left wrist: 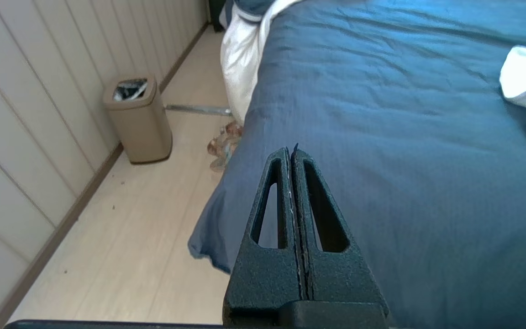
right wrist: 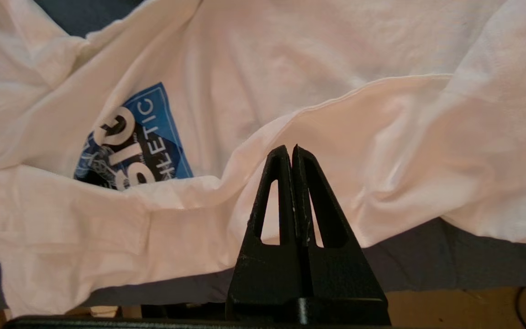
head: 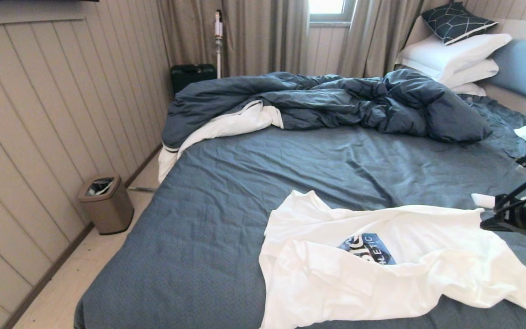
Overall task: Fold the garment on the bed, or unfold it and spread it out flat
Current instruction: Unford the white T-shirt
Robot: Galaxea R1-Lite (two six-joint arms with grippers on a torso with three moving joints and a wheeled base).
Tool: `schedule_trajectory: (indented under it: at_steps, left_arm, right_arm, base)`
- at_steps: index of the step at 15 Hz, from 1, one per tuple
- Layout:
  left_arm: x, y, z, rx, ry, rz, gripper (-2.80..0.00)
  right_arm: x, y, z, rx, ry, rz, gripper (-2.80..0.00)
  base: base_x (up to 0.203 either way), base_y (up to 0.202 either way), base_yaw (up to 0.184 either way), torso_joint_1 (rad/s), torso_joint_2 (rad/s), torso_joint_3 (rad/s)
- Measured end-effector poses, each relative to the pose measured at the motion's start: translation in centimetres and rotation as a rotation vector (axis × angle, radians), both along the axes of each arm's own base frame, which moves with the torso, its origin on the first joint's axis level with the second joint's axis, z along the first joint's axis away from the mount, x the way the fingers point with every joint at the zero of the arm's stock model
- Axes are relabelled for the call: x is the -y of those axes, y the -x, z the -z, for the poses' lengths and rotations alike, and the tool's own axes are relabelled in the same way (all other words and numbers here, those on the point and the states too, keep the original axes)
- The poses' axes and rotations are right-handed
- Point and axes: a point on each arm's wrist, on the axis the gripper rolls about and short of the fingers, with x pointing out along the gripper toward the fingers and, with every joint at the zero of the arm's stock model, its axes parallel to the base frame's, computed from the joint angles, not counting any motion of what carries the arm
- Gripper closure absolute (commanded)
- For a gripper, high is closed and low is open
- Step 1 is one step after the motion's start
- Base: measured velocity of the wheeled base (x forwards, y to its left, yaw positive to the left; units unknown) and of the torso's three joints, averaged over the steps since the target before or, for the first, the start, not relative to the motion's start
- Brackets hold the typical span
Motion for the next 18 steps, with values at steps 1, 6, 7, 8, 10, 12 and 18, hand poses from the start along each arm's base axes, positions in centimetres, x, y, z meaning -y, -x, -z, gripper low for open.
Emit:
schedule_trajectory:
  at_steps: [1,6,7,8,10,12,18]
  left_arm:
    - [0.0,0.1,-0.2,-0.018,0.002,0.000,0.00]
    - [0.3,-0.2,-9.0,-0.122,0.045,0.119,0.00]
    - [0.4,-1.7,-10.4,-0.206,0.060,0.169,0.00]
    - [0.5,-3.4,-11.6,-0.286,0.074,0.219,0.00]
    - [1.0,-8.2,-13.2,-0.490,0.106,0.322,0.00]
    - [2.6,-13.2,-14.5,-0.659,0.134,0.434,0.00]
    - [13.3,-23.9,-13.6,-0.951,0.164,0.755,0.00]
  right_arm:
    - [-0.3,0.6,0.3,-0.009,-0.024,0.011,0.00]
    - [-1.5,3.5,0.3,-0.001,-0.056,0.013,0.00]
    - [-1.6,3.8,0.2,0.006,-0.052,0.013,0.00]
    - [-1.7,4.0,0.0,0.013,-0.049,0.013,0.00]
    - [-1.6,4.1,-0.5,0.030,-0.038,0.021,0.00]
    - [-1.2,4.1,-0.7,0.041,-0.033,0.035,0.00]
    - [0.8,2.7,-0.8,0.052,-0.063,0.062,0.00]
  base:
    - [0.000,0.000,0.000,0.000,0.00,0.000]
    - [0.000,0.000,0.000,0.000,0.00,0.000]
    - [0.000,0.000,0.000,0.000,0.00,0.000]
    - [0.000,0.000,0.000,0.000,0.00,0.000]
    - [0.000,0.000,0.000,0.000,0.00,0.000]
    - [0.000,0.000,0.000,0.000,0.00,0.000]
    - [0.000,0.000,0.000,0.000,0.00,0.000]
